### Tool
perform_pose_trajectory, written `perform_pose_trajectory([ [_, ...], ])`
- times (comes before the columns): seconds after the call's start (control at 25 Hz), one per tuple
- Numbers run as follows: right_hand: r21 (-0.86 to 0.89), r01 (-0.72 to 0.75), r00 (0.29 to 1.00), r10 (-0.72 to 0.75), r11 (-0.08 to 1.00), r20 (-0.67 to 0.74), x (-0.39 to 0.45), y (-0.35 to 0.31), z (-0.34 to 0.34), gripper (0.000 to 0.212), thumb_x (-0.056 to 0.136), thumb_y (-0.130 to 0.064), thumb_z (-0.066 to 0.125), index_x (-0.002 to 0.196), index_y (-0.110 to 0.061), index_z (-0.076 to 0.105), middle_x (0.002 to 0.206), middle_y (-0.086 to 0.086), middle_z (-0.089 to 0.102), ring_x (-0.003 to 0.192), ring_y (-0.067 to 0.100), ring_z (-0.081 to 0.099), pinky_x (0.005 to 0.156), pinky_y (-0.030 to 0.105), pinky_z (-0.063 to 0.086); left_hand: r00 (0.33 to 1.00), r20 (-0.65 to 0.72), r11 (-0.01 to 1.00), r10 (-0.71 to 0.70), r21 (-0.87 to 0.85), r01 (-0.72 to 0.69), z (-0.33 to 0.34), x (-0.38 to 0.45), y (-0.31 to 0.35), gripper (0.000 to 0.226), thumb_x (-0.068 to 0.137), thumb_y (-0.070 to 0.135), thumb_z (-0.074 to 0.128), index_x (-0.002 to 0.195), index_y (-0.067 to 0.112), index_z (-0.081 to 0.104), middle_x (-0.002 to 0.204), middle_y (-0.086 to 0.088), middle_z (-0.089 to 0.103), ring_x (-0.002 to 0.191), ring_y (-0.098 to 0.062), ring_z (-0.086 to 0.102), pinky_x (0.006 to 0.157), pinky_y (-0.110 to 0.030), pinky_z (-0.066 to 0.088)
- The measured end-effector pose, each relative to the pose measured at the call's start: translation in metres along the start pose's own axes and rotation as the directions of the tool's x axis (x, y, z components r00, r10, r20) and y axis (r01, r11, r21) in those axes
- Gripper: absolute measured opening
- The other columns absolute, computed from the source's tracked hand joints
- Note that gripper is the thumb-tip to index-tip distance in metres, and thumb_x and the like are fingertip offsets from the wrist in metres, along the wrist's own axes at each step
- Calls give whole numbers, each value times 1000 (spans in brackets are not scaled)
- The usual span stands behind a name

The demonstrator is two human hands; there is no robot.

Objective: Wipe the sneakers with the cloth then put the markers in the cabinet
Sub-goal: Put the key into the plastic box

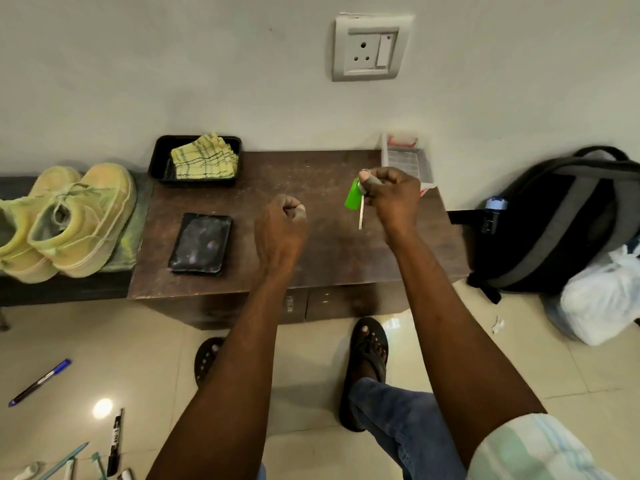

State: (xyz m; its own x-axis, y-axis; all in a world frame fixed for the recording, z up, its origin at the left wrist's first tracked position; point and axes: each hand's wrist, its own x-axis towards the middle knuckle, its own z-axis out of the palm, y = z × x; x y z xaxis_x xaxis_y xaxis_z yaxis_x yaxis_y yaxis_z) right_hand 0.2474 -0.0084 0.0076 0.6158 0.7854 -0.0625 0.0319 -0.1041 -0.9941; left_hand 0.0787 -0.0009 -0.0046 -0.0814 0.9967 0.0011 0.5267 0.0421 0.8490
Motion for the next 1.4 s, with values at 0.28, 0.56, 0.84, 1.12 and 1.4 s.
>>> perform_pose_trajectory([
  [0.28, -517, 146, 980, -195, 844, -41, 122, -7, -62, 13, 71, -15, 75, 70, -2, 71, 69, 11, 69, 62, 13, 59, 62, 26, 46, 992, 108, 998, 62, 25, -65, 57, -10, 15, 9, 84, 16, 59, 81, 22, 65, 84, 6, 66, 77, -11, 60, 68, -28, 49],
  [0.56, -820, 223, 975, -141, 527, 174, 183, 18, -45, 17, 71, 0, 62, 84, 6, 71, 94, 22, 69, 92, 37, 64, 80, 40, 51, 986, 136, 996, 93, 2, -94, 92, 4, 18, 9, 82, 17, 60, 79, 20, 67, 84, 2, 67, 79, -15, 62, 75, -37, 53],
  [0.84, -805, 208, 970, -225, 555, 95, 173, 20, -47, 24, 77, 2, 52, 92, 1, 71, 96, 18, 70, 92, 34, 63, 77, 36, 50, 977, 197, 997, 79, -26, -75, 109, 13, 20, 11, 83, 16, 59, 77, 24, 63, 82, 2, 67, 76, -14, 61, 73, -36, 54],
  [1.12, -868, 71, 975, -217, 491, -43, 169, 24, -66, 12, 80, -1, 51, 85, 1, 61, 99, 20, 64, 94, 37, 58, 69, 30, 37, 980, 188, 997, 72, -8, -72, 107, 15, 20, 14, 83, 13, 59, 75, 25, 62, 79, 4, 65, 72, -10, 59, 66, -28, 49],
  [1.4, -788, 54, 957, -257, 614, -135, 137, 6, -43, 26, 81, -5, 53, 105, 1, 60, 114, 17, 52, 105, 33, 53, 82, 37, 45, 982, 170, 996, 77, 40, -85, 83, 18, 13, 9, 84, 17, 58, 83, 19, 66, 86, 1, 66, 80, -14, 61, 71, -33, 53],
])
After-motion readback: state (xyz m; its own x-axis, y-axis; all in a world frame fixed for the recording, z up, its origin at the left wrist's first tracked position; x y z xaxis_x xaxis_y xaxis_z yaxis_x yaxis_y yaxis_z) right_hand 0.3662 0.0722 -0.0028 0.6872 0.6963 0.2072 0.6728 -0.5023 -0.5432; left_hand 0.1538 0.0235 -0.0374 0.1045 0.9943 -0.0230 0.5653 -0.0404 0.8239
